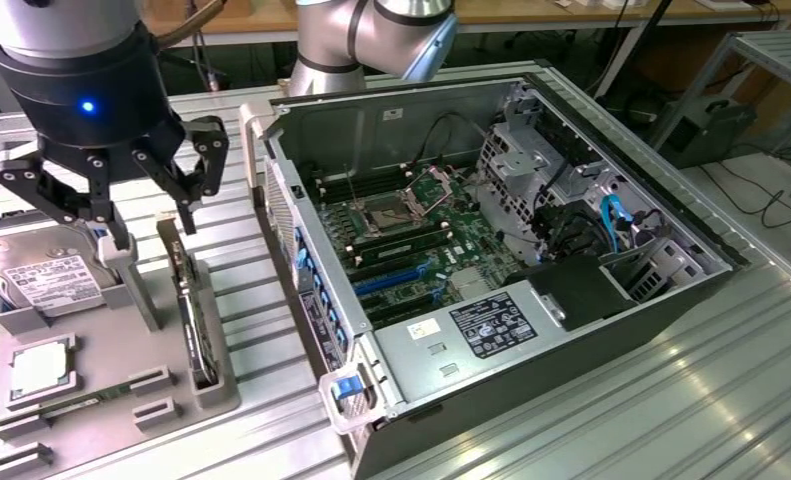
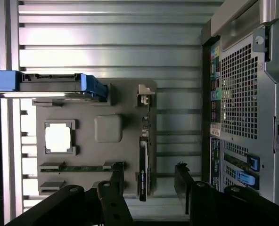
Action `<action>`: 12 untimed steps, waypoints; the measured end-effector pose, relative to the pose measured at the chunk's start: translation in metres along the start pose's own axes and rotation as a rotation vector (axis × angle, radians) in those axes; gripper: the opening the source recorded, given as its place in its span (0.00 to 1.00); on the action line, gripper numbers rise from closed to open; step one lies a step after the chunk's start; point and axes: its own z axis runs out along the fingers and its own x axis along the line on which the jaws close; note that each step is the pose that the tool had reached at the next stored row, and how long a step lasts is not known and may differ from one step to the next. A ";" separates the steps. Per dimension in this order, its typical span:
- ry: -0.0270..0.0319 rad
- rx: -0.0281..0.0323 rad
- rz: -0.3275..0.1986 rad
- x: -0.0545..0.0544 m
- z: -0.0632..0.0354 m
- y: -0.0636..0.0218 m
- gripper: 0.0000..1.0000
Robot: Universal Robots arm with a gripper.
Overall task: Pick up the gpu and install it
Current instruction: 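Pick up the gpu and move the gpu toward the slot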
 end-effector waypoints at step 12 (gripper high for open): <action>0.0003 0.0003 -0.003 0.000 0.0199 -0.0044 0.56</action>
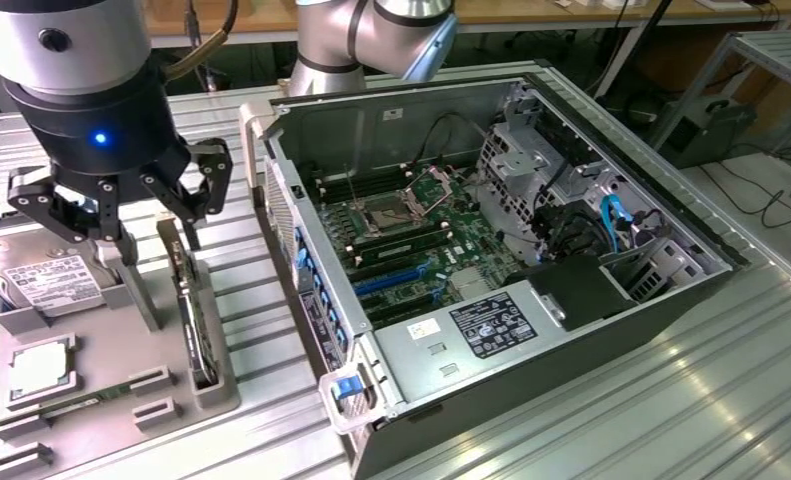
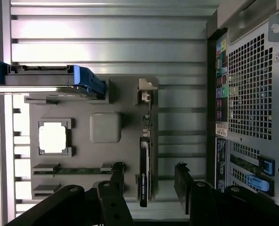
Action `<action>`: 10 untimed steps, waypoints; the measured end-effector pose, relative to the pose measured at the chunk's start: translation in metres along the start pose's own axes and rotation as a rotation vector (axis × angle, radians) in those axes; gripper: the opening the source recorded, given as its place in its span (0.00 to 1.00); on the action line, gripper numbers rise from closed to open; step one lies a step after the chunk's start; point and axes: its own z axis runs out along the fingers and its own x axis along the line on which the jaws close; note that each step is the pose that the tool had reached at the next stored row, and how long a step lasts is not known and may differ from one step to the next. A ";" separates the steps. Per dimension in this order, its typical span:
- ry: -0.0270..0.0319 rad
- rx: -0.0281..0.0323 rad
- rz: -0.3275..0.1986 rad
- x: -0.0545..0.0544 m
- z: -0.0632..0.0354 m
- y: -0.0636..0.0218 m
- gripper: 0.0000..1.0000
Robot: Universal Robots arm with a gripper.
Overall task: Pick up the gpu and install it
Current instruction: 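Pick up the gpu and move the gpu toward the slot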
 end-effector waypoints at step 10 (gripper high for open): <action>0.0000 0.0000 0.000 0.000 0.0196 -0.0113 0.56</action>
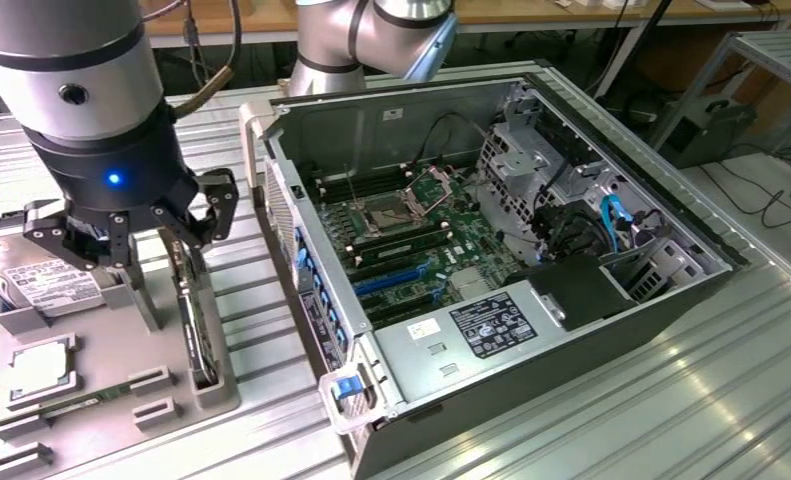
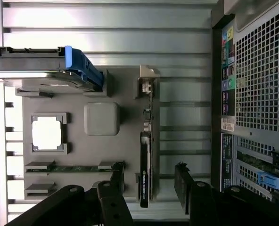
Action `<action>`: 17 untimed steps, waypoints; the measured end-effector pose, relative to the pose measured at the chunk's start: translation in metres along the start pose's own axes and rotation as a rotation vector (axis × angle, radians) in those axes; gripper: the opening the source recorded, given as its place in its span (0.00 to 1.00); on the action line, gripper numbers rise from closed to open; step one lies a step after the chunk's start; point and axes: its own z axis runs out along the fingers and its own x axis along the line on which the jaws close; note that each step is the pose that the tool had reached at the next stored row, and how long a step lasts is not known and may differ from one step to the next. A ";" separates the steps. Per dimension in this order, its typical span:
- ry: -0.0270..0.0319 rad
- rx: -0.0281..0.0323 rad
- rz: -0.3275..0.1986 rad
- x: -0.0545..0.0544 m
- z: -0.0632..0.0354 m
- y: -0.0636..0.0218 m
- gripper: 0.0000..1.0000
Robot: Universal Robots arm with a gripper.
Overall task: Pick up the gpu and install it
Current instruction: 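Pick up the gpu and move the gpu toward the slot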
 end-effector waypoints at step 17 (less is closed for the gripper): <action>0.0000 0.0000 0.000 0.001 0.0309 -0.0019 0.56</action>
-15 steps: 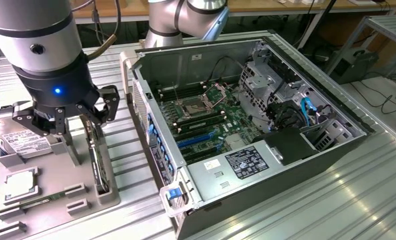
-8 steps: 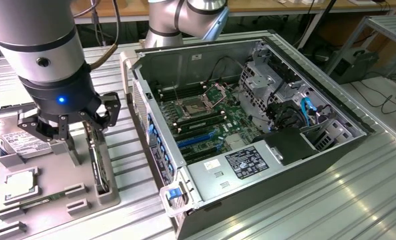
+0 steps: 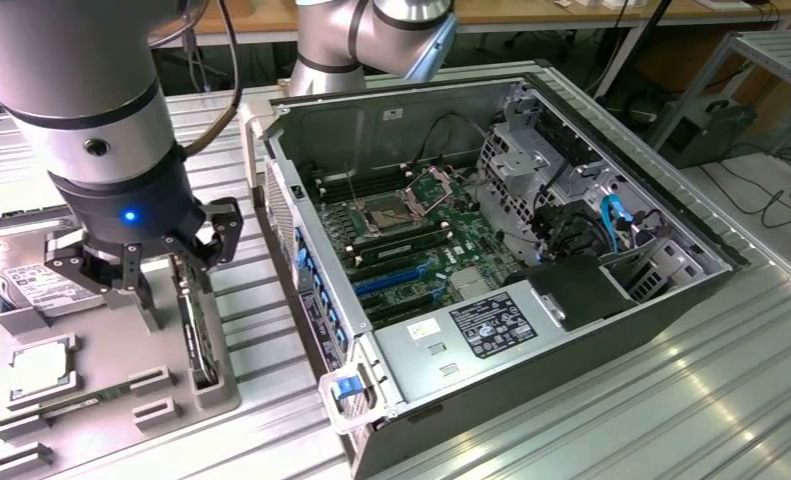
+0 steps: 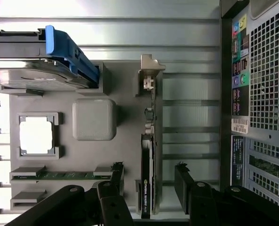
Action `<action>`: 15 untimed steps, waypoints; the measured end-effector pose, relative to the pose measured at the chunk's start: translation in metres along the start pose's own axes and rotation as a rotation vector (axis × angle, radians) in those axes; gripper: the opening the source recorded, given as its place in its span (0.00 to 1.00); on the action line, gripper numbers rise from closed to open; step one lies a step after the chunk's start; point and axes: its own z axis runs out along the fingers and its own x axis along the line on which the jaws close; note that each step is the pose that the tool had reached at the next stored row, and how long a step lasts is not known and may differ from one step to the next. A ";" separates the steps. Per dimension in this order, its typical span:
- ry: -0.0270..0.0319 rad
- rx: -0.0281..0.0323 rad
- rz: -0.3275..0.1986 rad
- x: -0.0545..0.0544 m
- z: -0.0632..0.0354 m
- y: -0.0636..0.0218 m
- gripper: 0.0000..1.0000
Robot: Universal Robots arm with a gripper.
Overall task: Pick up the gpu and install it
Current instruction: 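Pick up the gpu and move the gpu toward the slot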
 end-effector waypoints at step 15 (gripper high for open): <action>-0.0001 0.0031 0.000 0.001 0.0275 -0.0012 0.56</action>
